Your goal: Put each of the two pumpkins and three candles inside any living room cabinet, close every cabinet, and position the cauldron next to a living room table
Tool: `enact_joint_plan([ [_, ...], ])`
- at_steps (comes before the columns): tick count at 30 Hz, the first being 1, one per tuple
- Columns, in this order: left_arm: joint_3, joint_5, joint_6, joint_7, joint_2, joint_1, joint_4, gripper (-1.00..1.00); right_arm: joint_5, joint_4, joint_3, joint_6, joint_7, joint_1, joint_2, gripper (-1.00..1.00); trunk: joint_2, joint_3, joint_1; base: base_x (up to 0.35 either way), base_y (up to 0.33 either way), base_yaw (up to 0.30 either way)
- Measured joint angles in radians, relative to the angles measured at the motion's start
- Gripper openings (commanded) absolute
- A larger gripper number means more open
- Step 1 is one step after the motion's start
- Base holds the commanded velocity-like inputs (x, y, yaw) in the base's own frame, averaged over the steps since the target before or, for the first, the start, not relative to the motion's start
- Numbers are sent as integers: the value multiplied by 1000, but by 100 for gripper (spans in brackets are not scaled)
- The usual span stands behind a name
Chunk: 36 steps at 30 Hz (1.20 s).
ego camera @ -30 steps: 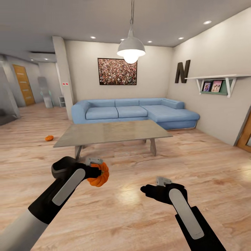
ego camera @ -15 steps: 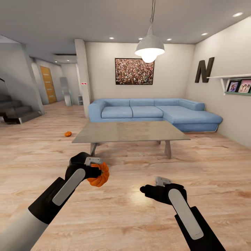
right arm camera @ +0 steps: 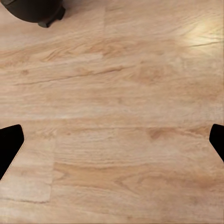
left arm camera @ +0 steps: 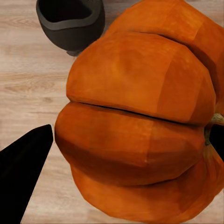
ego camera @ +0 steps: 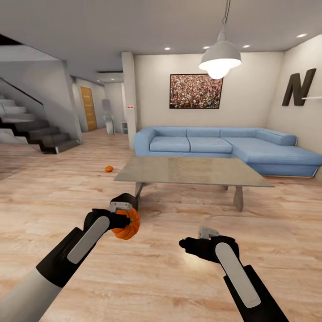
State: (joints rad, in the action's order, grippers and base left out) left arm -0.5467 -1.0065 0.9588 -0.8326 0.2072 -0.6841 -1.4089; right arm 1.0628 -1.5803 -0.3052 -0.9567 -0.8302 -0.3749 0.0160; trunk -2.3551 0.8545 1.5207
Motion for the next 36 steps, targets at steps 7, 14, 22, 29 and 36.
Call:
enact_joint_plan([
  [7,1,-1,1,0,1,0,0,-100,0,0,-1,0,0,0,0,100,0,0,0,282,137,289],
  [14,5,-4,4,0,1,0,1,-100,-4,-1,-14,-1,0,0,-12,100,0,1,0,268,182,289],
  [22,10,-9,5,0,2,0,3,-100,-8,-2,-43,-5,-1,-3,-24,100,0,3,0,180,279,284],
  [29,12,-10,6,1,2,0,4,-100,-8,-1,-58,-8,0,-20,-26,100,0,4,0,93,313,69],
  [36,12,-9,3,0,2,0,7,-100,-9,0,-61,-8,-4,-21,-25,100,0,4,0,172,263,21],
])
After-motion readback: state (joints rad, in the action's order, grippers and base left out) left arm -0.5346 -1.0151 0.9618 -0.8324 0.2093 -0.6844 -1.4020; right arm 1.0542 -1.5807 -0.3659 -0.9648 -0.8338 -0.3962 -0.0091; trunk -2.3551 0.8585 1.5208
